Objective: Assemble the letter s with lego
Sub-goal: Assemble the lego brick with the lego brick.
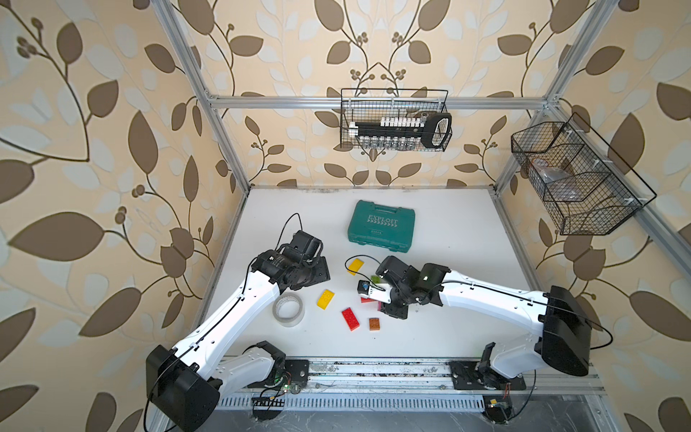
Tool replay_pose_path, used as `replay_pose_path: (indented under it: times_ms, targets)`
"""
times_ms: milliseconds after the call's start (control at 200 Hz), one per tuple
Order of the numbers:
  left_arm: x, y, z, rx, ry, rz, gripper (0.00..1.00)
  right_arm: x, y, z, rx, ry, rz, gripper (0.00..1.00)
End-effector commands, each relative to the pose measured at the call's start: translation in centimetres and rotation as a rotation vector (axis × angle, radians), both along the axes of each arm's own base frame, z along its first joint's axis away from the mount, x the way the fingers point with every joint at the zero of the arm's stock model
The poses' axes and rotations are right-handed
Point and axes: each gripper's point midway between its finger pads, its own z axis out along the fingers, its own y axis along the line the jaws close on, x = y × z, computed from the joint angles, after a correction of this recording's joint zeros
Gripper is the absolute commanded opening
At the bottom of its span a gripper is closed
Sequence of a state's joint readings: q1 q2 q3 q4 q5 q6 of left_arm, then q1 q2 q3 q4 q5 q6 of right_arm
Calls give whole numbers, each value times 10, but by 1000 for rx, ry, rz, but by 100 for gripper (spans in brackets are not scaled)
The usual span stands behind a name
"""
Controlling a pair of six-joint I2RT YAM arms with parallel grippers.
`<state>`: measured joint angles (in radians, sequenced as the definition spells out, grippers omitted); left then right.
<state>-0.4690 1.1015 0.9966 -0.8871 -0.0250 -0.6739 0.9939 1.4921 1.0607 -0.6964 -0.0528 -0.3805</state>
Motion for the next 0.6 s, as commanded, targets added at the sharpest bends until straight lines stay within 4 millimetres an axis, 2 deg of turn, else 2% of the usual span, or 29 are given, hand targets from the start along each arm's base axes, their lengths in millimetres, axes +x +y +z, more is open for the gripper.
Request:
replay_pose_path:
  times_ms: [0,225,415,595]
  targets:
    - [-1,3,7,-10,-21,-6,67,-22,8,-7,-38,45,158,10]
    - [-5,8,18,-15,-40,8,68,-30,26,-20,-109,49,275,9]
    - [-9,13,21,-7,-44,18,68,-30,33,-35,-167,56,296,8]
    - [-11,16,24,-1,-52,23,68,-27,39,-40,-172,52,298,9]
